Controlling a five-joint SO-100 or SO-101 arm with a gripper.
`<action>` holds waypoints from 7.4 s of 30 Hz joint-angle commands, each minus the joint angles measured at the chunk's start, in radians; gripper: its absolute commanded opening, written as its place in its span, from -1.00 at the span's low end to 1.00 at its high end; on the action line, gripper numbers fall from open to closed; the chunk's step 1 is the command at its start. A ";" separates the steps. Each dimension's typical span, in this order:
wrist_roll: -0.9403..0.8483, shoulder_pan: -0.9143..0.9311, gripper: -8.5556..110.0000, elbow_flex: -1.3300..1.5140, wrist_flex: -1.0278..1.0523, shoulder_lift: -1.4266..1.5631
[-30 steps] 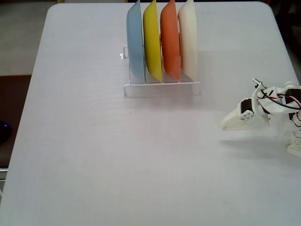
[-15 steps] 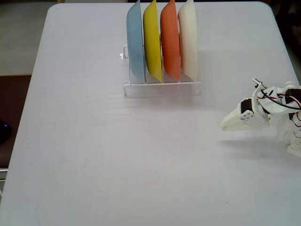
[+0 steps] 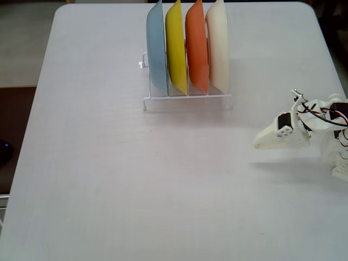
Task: Please give me two plates.
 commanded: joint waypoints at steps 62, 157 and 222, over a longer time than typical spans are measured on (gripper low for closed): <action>-1.134 0.617 -0.29 -1.792 0.405 -1.298; -0.213 0.133 -0.87 -2.189 0.252 -1.094; -0.107 -0.118 -0.87 -1.959 -0.749 -1.405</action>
